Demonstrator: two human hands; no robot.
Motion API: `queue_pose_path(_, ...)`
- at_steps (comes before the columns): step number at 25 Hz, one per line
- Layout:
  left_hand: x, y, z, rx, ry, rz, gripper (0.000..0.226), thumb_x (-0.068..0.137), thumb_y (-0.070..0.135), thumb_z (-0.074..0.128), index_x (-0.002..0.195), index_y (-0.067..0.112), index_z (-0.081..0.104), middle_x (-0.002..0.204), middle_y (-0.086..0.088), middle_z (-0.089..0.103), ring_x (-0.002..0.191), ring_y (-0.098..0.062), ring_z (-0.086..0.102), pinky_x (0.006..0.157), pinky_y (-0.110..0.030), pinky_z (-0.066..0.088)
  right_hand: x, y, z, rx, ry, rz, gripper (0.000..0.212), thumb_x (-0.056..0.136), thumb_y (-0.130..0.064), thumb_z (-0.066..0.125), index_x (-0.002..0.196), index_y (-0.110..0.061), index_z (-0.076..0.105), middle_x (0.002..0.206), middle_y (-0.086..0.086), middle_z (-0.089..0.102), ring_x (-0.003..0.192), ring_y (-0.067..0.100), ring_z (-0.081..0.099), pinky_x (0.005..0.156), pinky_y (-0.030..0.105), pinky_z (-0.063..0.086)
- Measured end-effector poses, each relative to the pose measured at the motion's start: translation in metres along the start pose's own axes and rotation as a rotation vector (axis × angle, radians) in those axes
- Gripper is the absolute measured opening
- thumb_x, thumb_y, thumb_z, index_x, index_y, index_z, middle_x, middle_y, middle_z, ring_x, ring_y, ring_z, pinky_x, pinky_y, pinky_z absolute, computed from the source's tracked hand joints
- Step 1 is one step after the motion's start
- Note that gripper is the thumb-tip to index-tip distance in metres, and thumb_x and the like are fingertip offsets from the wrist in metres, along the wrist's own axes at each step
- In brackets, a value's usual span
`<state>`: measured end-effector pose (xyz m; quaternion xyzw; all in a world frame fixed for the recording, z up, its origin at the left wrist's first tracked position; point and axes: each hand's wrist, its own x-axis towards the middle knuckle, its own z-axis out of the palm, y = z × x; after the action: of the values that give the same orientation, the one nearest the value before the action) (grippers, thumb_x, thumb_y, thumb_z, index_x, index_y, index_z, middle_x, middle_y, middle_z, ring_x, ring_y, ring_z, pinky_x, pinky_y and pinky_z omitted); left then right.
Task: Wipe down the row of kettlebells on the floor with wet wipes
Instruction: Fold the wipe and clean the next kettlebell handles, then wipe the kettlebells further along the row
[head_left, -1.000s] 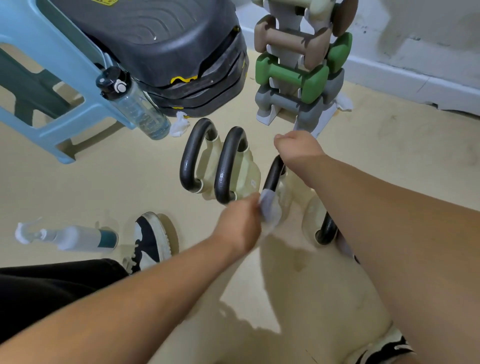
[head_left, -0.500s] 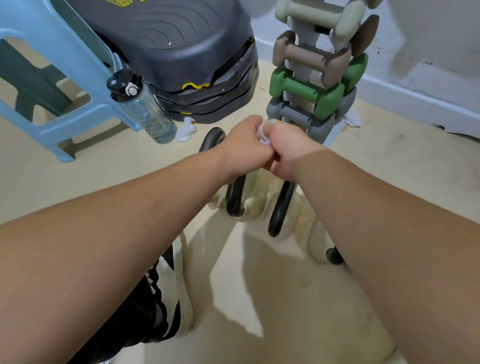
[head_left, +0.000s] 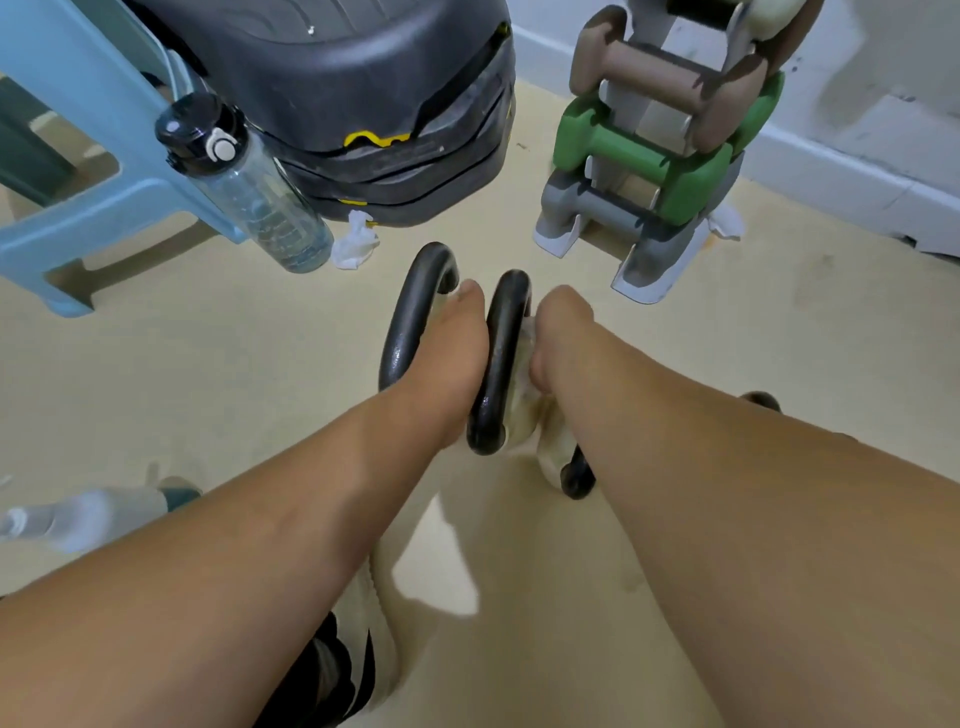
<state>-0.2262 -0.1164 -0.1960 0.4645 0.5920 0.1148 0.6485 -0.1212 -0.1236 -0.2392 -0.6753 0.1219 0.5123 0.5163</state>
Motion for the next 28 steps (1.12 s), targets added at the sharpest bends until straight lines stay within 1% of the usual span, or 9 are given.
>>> queue_pose_path(3,0.007,-0.007,-0.002,-0.115,-0.069,-0.097,0.066,0.105,0.056,0.037,0.062,0.024,0.075,0.056,0.011,0.072,0.047,-0.002,0.068,0.064,-0.027,0.047,-0.001,0.009,0.001,0.22,0.057,0.176,0.039,0.091,-0.024,0.042,0.121,-0.01,0.063,0.128,0.01,0.065,0.124,0.032,0.057,0.104,0.038,0.043)
queue_pose_path(5,0.01,-0.006,-0.004,-0.152,-0.034,-0.084,0.049,0.103,0.06,0.039,0.083,0.027,0.069,0.061,0.012,0.074,0.052,-0.002,0.071,0.066,-0.027,0.049,0.02,0.018,0.002,0.256,0.103,0.211,0.034,0.074,-0.026,0.049,0.095,-0.011,0.071,0.111,0.009,0.073,0.109,0.033,0.067,0.1,0.048,0.048)
queue_pose_path(8,0.013,-0.007,-0.006,-0.132,-0.062,-0.063,0.046,0.102,0.062,0.039,0.083,0.026,0.061,0.073,0.01,0.073,0.067,-0.005,0.07,0.071,-0.025,0.05,0.045,0.018,0.005,0.177,0.046,0.165,0.049,0.071,-0.031,0.05,0.113,-0.01,0.065,0.119,0.012,0.069,0.113,0.033,0.064,0.1,0.05,0.047)
queue_pose_path(13,0.008,-0.008,-0.011,-0.135,-0.051,-0.072,0.045,0.1,0.064,0.041,0.089,0.026,0.062,0.078,0.01,0.078,0.077,-0.005,0.07,0.07,-0.025,0.048,0.033,0.03,0.002,0.036,0.025,0.152,0.031,0.066,-0.027,0.047,0.086,-0.015,0.067,0.09,0.009,0.065,0.087,0.028,0.064,0.097,0.049,0.049)
queue_pose_path(15,0.008,-0.011,-0.011,-0.123,-0.021,-0.06,0.043,0.1,0.064,0.041,0.094,0.027,0.062,0.103,0.005,0.074,0.087,-0.006,0.068,0.075,-0.025,0.048,0.008,0.031,-0.003,-0.016,0.069,0.141,0.028,0.071,-0.026,0.046,0.087,-0.013,0.065,0.088,0.009,0.068,0.084,0.028,0.065,0.095,0.043,0.05)
queue_pose_path(18,0.0,-0.006,-0.011,-0.059,0.001,0.01,0.043,0.103,0.061,0.036,0.09,0.029,0.061,0.101,0.009,0.068,0.086,0.0,0.063,0.078,-0.021,0.043,-0.02,0.016,-0.012,-0.002,0.067,0.082,0.017,0.088,-0.021,0.04,0.076,-0.014,0.05,0.072,0.006,0.055,0.07,0.023,0.054,0.076,0.031,0.048)
queue_pose_path(21,-0.017,0.0,-0.01,0.164,-0.005,0.133,0.047,0.105,0.057,0.029,0.102,0.022,0.061,0.103,0.009,0.066,0.088,-0.003,0.059,0.083,-0.025,0.04,-0.045,-0.01,-0.025,-0.034,-0.06,-0.019,0.025,0.099,-0.027,0.033,0.078,-0.019,0.044,0.088,0.005,0.053,0.08,0.023,0.054,0.083,0.037,0.05)
queue_pose_path(24,-0.032,0.004,-0.008,0.386,0.064,0.382,0.027,0.099,0.037,0.041,0.088,0.017,0.055,0.082,0.002,0.052,0.066,-0.012,0.045,0.068,-0.028,0.039,-0.084,-0.033,-0.04,-0.448,0.165,-0.385,0.016,0.096,-0.016,0.052,0.109,-0.009,0.056,0.098,0.007,0.048,0.109,0.03,0.056,0.092,0.032,0.047)
queue_pose_path(28,-0.06,0.015,0.007,0.361,0.097,0.532,0.015,0.092,0.024,0.055,0.105,0.024,0.063,0.094,0.009,0.061,0.08,-0.01,0.058,0.077,-0.026,0.049,-0.11,-0.032,-0.074,-0.034,-0.148,-0.312,0.034,0.093,-0.027,0.044,0.12,-0.008,0.056,0.1,0.007,0.061,0.108,0.033,0.061,0.079,0.035,0.052)
